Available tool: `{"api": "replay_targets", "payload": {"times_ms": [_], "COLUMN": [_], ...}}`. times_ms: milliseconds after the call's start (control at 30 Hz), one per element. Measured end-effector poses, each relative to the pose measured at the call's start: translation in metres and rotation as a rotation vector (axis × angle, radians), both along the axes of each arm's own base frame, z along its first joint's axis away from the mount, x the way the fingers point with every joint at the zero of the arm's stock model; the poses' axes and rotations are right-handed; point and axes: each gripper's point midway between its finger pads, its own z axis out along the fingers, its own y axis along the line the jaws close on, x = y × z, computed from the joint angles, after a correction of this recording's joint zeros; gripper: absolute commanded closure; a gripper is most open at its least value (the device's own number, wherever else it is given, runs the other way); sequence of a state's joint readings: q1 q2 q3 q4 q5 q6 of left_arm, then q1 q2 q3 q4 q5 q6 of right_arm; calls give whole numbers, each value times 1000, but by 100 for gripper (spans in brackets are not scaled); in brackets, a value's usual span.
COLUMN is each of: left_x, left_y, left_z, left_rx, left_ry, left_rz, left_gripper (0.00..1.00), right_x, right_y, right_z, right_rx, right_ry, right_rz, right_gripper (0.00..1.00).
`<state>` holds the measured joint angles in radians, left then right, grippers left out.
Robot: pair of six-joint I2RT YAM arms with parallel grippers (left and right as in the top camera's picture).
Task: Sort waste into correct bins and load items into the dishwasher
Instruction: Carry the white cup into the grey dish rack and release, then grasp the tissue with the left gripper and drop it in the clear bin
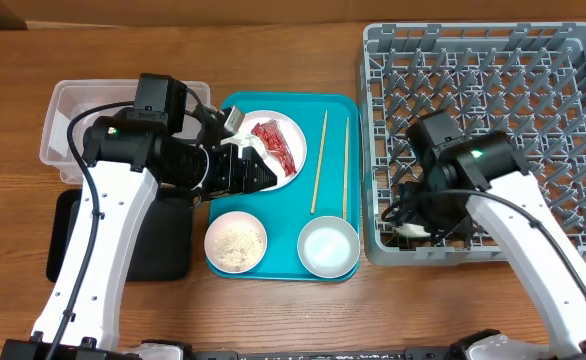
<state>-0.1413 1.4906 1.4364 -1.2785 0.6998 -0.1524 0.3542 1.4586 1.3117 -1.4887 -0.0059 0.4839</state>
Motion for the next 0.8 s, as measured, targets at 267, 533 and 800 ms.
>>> {"api": "replay_targets", "payload": {"times_ms": [267,533,800], "left_x": [-7,23,96], "left_y": [-4,24,29], "left_z": [-17,-34,-53], "left_rx": [166,469,522], "left_ry": [8,-87,-285], "left_rz": [-6,209,355], "left_gripper": [27,18,18], "right_x": [27,69,51], "right_y": [9,27,38], "right_z": [12,119,152], "right_rx": [37,227,341], "right_ry": [-119,-586,-666], "right_rz": [-3,1,68], "right_gripper": [0,0,0]}}
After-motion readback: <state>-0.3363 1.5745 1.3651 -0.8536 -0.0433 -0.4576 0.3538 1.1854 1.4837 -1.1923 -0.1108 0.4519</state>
